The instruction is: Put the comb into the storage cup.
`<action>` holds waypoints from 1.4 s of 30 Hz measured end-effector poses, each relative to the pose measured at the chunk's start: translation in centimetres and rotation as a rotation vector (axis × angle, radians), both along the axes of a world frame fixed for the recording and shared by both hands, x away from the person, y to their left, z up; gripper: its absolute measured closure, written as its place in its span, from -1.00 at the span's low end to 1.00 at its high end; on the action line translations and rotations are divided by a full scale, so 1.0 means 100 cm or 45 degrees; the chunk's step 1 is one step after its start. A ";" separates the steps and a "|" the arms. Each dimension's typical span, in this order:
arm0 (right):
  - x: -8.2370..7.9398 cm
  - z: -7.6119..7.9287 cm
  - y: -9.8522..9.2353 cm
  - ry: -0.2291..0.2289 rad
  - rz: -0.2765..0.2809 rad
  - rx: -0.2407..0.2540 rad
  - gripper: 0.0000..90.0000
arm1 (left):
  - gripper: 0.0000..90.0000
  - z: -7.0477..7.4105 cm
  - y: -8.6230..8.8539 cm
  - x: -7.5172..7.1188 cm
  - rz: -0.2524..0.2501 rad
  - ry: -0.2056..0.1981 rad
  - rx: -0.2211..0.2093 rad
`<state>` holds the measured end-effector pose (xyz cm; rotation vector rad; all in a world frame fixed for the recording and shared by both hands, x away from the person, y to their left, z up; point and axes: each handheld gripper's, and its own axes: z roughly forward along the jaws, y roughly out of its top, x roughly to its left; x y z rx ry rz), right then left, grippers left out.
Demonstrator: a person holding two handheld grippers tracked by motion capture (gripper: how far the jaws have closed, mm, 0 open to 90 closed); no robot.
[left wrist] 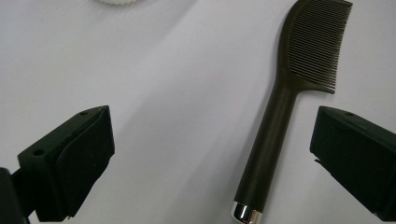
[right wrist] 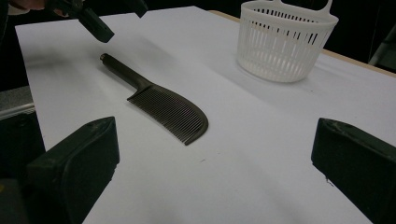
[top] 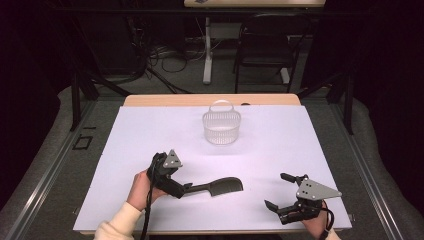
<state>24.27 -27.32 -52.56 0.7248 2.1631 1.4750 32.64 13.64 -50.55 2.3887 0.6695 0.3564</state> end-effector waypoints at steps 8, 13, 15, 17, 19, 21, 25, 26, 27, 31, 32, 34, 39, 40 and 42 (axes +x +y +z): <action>0.000 0.000 0.000 0.003 -0.002 0.000 -0.99 | -1.00 0.002 -0.009 -0.004 -0.039 -0.025 0.056; 0.000 0.000 0.001 0.005 -0.002 -0.001 -0.99 | -1.00 0.003 -0.012 -0.004 -0.054 -0.025 0.081; 0.000 0.000 0.001 0.005 -0.002 -0.002 -0.99 | -1.00 0.004 -0.014 -0.004 -0.061 -0.025 0.094; 0.000 0.000 0.001 0.005 -0.002 -0.002 -0.99 | -1.00 0.005 -0.016 -0.004 -0.071 -0.022 0.107; 0.000 -0.001 0.001 0.006 -0.003 -0.002 -0.99 | -1.00 0.005 -0.019 -0.004 -0.079 -0.016 0.117; 0.000 -0.001 0.001 0.005 -0.003 -0.003 -0.99 | -1.00 0.005 -0.022 -0.004 -0.088 -0.014 0.134; 0.001 -0.001 0.001 0.007 -0.003 -0.002 -0.99 | -1.00 0.005 -0.027 -0.002 -0.105 -0.004 0.169; 0.001 -0.001 0.001 0.008 -0.003 -0.003 -0.99 | -1.00 0.005 -0.029 -0.002 -0.111 0.000 0.184; 0.001 -0.001 0.001 0.009 -0.004 -0.003 -0.99 | -1.00 0.005 -0.031 -0.002 -0.110 0.001 0.191; 0.001 -0.001 0.001 0.008 -0.002 -0.001 -0.99 | -0.99 0.004 -0.037 -0.001 -0.131 0.010 0.242; 0.001 -0.001 0.001 0.008 -0.001 -0.001 -0.99 | -0.99 0.004 -0.038 0.000 -0.141 0.015 0.265; 0.001 -0.001 0.001 0.008 -0.002 -0.002 -0.99 | -0.96 0.003 -0.041 0.001 -0.146 0.014 0.280; 0.001 -0.001 0.001 0.008 -0.001 -0.001 -0.99 | -0.82 0.001 -0.048 0.001 -0.175 0.030 0.315; 0.001 -0.001 0.001 0.008 -0.001 -0.002 -0.99 | -0.76 0.000 -0.050 0.001 -0.182 0.041 0.322; 0.000 -0.001 0.001 0.009 -0.001 0.000 -0.99 | -0.64 -0.002 -0.052 0.002 -0.201 0.060 0.335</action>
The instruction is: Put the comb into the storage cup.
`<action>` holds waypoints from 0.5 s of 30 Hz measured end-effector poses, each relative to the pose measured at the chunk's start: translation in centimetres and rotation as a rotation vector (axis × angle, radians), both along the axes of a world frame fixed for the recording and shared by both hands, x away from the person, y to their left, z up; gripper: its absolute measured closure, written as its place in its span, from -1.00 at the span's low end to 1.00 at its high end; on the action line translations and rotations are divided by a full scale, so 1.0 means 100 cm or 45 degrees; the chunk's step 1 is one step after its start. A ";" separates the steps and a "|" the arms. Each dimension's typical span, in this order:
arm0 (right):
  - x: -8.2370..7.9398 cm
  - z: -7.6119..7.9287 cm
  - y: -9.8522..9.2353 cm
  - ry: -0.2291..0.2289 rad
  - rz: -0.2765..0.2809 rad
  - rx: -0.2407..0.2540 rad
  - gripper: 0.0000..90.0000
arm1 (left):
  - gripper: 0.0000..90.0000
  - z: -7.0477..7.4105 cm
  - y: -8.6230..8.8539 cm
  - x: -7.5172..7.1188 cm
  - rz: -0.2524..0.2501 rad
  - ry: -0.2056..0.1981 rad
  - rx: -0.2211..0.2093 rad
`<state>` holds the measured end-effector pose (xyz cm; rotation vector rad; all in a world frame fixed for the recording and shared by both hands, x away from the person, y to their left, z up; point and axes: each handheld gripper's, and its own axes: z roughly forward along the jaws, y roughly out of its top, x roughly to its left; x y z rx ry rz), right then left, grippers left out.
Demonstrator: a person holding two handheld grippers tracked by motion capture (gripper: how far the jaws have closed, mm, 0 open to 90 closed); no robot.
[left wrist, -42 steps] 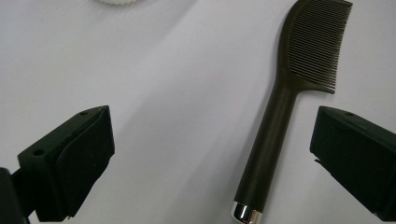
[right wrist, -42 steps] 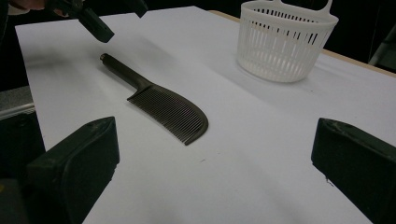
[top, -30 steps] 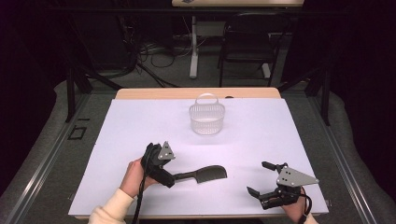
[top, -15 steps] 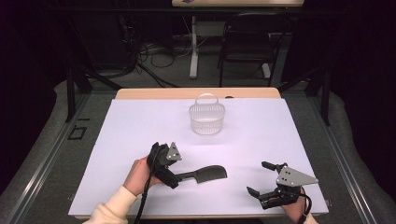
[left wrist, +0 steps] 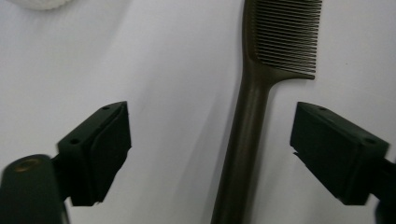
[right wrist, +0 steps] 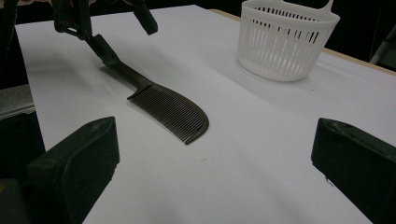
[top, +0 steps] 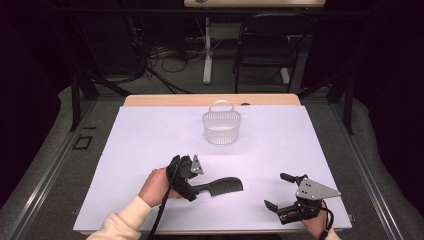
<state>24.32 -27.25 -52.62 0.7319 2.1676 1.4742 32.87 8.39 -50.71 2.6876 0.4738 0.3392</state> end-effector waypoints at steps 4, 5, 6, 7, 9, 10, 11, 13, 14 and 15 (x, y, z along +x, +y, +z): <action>0.000 0.000 0.000 -0.001 0.002 0.000 -0.99 | -0.50 -0.003 -0.005 0.002 -0.025 0.026 0.018; 0.000 0.000 0.000 -0.001 0.002 -0.001 -0.99 | -0.47 -0.004 -0.007 0.002 -0.032 0.034 0.026; 0.000 0.000 0.000 -0.001 0.002 -0.001 -0.99 | -0.42 -0.005 -0.008 0.002 -0.046 0.044 0.037; 0.000 0.000 0.000 -0.001 0.003 0.000 -0.99 | -0.38 -0.006 -0.010 0.002 -0.049 0.049 0.049; 0.000 0.000 0.000 -0.001 0.003 0.001 -0.99 | -0.23 -0.006 -0.013 0.002 -0.071 0.061 0.069; 0.000 0.000 0.000 -0.001 0.003 0.000 -0.99 | -0.20 -0.007 -0.014 0.002 -0.075 0.070 0.076; 0.000 0.000 0.000 -0.001 0.004 0.001 -0.99 | -0.13 -0.006 -0.016 0.003 -0.087 0.078 0.083; 0.000 0.000 0.000 0.000 0.003 0.002 -0.99 | -0.02 -0.007 -0.018 0.003 -0.091 0.099 0.088; 0.000 0.000 0.000 -0.001 0.003 0.003 -0.99 | 0.03 -0.007 -0.020 0.004 -0.103 0.108 0.095; 0.000 0.000 0.000 -0.002 0.002 0.004 -0.99 | 0.10 -0.007 -0.021 0.004 -0.116 0.116 0.106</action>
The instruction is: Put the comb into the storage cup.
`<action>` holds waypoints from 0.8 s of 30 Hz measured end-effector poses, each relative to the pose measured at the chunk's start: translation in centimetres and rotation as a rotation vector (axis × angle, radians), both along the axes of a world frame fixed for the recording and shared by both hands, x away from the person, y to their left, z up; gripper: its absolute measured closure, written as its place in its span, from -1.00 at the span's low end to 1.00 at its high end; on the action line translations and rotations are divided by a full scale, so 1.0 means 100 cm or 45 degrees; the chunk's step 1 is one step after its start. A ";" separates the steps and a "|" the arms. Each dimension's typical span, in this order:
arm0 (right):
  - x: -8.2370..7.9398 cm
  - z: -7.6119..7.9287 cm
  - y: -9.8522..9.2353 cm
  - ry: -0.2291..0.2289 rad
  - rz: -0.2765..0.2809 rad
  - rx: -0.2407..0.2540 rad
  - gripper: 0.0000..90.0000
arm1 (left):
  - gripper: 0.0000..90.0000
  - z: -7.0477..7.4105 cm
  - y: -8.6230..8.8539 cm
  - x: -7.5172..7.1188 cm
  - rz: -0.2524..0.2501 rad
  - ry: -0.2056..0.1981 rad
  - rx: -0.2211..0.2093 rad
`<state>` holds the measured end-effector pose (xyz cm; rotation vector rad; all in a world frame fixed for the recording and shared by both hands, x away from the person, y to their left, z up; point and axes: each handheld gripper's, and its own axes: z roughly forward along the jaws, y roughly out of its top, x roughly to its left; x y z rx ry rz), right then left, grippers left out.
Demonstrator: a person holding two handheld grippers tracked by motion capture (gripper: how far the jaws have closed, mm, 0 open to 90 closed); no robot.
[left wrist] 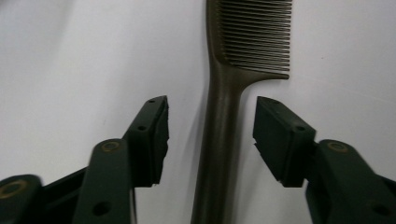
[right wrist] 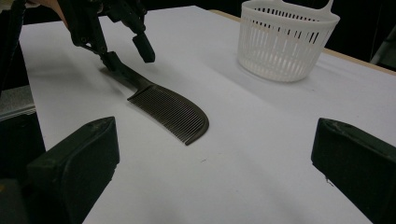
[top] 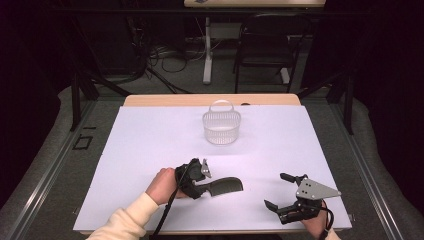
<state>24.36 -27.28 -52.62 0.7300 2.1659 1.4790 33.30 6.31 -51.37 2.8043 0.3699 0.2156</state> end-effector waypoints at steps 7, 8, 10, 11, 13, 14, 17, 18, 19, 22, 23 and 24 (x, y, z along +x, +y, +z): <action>0.000 0.000 0.000 0.002 0.001 0.002 -0.99 | 0.35 -0.003 -0.008 0.006 -0.026 0.063 0.052; 0.000 0.000 0.000 0.001 0.001 0.001 -0.99 | 0.37 -0.003 -0.008 0.007 -0.036 0.067 0.064; 0.000 0.000 0.000 0.001 0.002 0.002 -0.99 | 0.40 -0.004 -0.010 0.008 -0.039 0.075 0.071; 0.000 0.000 0.000 0.001 0.002 0.001 -0.99 | 0.41 -0.004 -0.011 0.008 -0.041 0.080 0.070; 0.000 0.000 0.000 0.003 0.003 0.000 -0.99 | 0.44 -0.004 -0.012 0.010 -0.051 0.089 0.071; 0.000 0.000 0.000 0.003 0.003 0.000 -0.99 | 0.45 -0.004 -0.013 0.010 -0.055 0.092 0.076; 0.000 0.000 0.000 0.002 0.002 0.002 -0.99 | 0.46 -0.006 -0.015 0.011 -0.060 0.103 0.083; 0.000 0.000 0.000 0.003 0.004 0.001 -0.99 | 0.46 -0.007 -0.015 0.011 -0.064 0.096 0.089; 0.000 0.000 0.000 0.004 0.003 0.002 -0.99 | 0.47 -0.007 -0.015 0.012 -0.072 0.125 0.096; 0.000 0.000 0.000 0.002 0.004 0.001 -0.99 | 0.48 -0.009 -0.017 0.013 -0.073 0.128 0.119; 0.000 0.000 0.000 0.001 0.004 0.003 -0.99 | 0.50 -0.010 -0.017 0.014 -0.079 0.131 0.123; 0.000 0.000 0.000 -0.001 0.003 0.005 -0.99 | 0.51 -0.010 -0.017 0.015 -0.083 0.141 0.119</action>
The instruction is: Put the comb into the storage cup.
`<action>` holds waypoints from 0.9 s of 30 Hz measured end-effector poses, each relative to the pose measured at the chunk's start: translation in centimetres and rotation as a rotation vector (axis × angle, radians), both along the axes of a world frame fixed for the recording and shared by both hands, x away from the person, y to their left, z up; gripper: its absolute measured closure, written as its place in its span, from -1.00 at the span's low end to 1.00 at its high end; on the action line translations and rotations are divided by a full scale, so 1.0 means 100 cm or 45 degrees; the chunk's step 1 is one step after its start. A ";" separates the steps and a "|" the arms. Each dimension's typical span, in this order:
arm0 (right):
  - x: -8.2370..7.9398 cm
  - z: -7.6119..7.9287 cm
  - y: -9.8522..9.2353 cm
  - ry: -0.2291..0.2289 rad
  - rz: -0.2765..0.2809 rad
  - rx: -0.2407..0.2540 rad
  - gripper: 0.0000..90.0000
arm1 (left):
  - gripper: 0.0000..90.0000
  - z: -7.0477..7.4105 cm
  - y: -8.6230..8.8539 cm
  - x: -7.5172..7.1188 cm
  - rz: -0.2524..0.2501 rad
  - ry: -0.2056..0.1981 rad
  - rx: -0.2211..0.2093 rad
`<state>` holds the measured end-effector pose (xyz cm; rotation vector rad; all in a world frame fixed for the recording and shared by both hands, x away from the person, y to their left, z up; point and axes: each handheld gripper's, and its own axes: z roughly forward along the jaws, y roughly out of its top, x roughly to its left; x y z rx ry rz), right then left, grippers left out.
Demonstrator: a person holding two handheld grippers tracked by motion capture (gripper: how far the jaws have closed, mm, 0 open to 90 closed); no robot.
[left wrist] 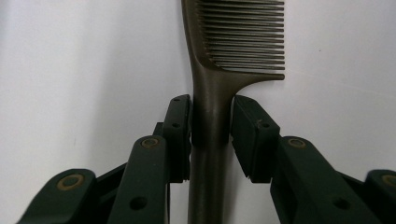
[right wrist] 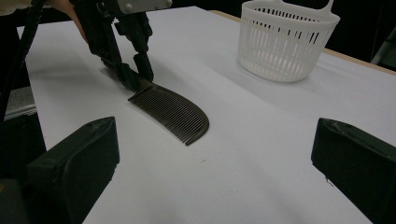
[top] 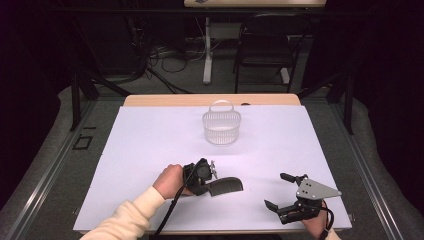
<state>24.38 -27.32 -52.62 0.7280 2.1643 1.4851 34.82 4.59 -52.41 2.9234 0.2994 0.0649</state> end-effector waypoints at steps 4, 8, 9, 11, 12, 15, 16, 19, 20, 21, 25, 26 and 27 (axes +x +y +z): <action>0.000 0.000 0.000 0.002 0.000 -0.002 -0.99 | 0.56 0.000 0.000 0.002 -0.003 0.020 0.005; 0.000 0.000 0.000 0.003 -0.001 -0.005 -0.99 | 0.59 -0.001 -0.001 0.002 -0.014 0.017 0.004; 0.000 0.000 0.000 0.000 0.001 -0.003 -0.99 | 0.59 0.000 -0.002 0.002 -0.017 0.023 0.014; 0.000 0.000 0.000 0.003 -0.001 -0.002 -0.99 | 0.60 0.001 -0.002 0.002 -0.024 0.027 0.018; 0.000 0.000 0.000 0.002 0.000 -0.003 -0.99 | 0.60 0.001 -0.002 0.002 -0.026 0.030 0.017; 0.000 0.000 0.000 -0.001 -0.002 0.000 -0.99 | 0.60 0.002 0.000 0.001 -0.020 0.036 -0.007; 0.000 0.000 0.000 0.003 -0.003 0.000 -0.99 | 0.60 0.003 0.001 0.000 -0.017 0.030 -0.016; 0.000 0.000 0.000 0.001 0.001 -0.002 -0.99 | 0.60 0.006 0.004 0.000 -0.006 0.021 -0.036; 0.000 0.000 0.000 0.007 0.000 -0.005 -0.99 | 0.60 0.007 0.006 -0.001 0.003 0.018 -0.046; 0.000 0.000 0.000 0.006 0.000 -0.004 -0.99 | 0.60 0.008 0.007 -0.001 0.001 0.017 -0.058; 0.001 -0.001 0.000 0.012 -0.002 -0.002 -0.99 | 0.60 0.011 0.013 -0.003 0.025 0.012 -0.102; 0.001 -0.001 0.000 0.017 -0.002 -0.007 -0.99 | 0.60 0.012 0.014 -0.003 0.032 0.008 -0.112; 0.000 -0.001 0.001 0.016 -0.001 -0.004 -0.99 | 0.60 0.013 0.015 -0.003 0.035 0.005 -0.119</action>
